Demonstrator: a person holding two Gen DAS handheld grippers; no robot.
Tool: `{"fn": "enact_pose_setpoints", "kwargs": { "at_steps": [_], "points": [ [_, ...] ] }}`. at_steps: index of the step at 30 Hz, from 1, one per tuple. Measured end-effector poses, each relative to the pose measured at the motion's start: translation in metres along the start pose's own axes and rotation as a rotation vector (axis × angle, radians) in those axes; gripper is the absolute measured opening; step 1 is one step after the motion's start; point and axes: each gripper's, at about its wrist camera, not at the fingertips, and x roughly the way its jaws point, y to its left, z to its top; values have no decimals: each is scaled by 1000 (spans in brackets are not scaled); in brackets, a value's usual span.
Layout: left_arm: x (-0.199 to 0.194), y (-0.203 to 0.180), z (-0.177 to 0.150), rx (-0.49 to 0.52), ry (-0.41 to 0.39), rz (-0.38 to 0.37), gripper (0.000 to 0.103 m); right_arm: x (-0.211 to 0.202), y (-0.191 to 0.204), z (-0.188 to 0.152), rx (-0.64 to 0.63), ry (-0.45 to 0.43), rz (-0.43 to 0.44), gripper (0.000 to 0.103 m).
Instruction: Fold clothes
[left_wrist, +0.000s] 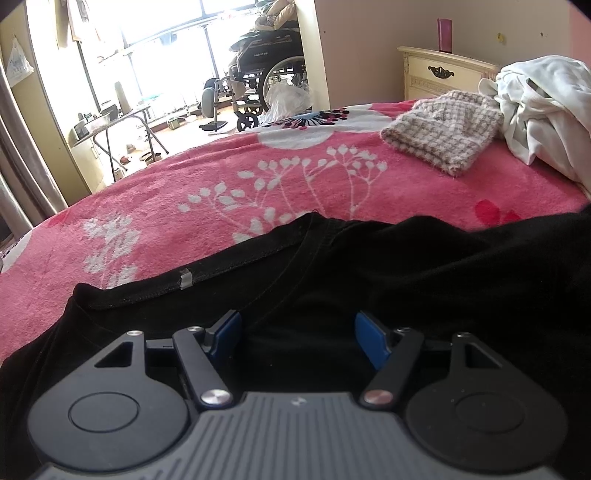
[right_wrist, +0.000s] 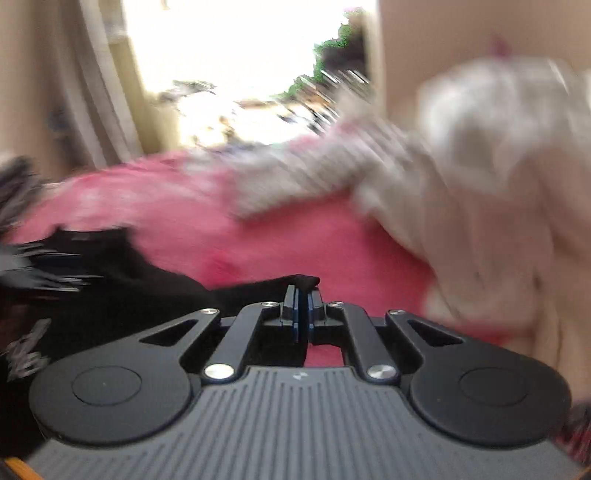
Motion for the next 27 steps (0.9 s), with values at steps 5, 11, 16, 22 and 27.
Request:
{"fn": "enact_pose_setpoints", "kwargs": {
  "at_steps": [5,11,16,22,27],
  "points": [
    [0,0,0,5,-1,4,72,-11,-22,-7,205,-50,-82,24],
    [0,0,1,-2,2,5,72,-33,4,21,155,-209,-79,26],
    [-2,2,2,-9,8,10,72,2,48,37,59,-45,172,27],
    [-4,5,4,-4,15,21,71,55,49,30,129,132,165,25],
    [-15,11,9,-19,-4,18,70,3,-15,31,467,-33,161,32]
  ]
}}
